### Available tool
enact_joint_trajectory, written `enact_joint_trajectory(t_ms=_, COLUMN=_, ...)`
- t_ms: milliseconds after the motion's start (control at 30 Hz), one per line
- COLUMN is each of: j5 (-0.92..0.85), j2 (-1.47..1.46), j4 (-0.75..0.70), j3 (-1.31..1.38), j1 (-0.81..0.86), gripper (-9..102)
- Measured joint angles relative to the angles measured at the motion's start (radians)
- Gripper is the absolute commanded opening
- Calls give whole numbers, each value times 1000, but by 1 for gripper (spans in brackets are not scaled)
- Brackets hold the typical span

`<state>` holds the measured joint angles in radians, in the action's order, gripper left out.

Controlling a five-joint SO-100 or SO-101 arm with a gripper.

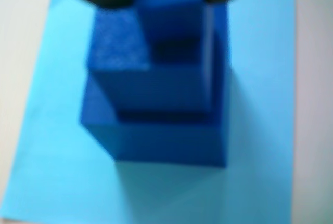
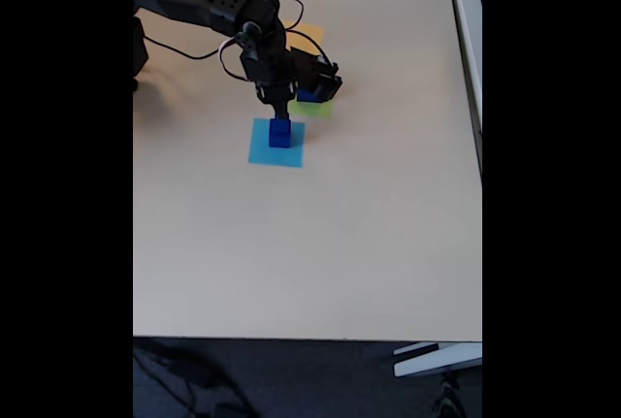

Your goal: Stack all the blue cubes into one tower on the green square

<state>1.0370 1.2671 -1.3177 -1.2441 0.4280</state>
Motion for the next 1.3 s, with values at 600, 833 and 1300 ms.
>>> enact_joint_trajectory(t_ms=600, j5=0, j2=0, j4=0, j3=0, j1=-5, gripper=0)
enact_joint_trajectory(t_ms=833, j5=37, j2=3, j4=-41, j3=89, j1=-48, gripper=0)
enact_joint_trajectory(t_ms=1300, j5=311, j2=3, j4=-71, j3=210, j1=-189, gripper=0)
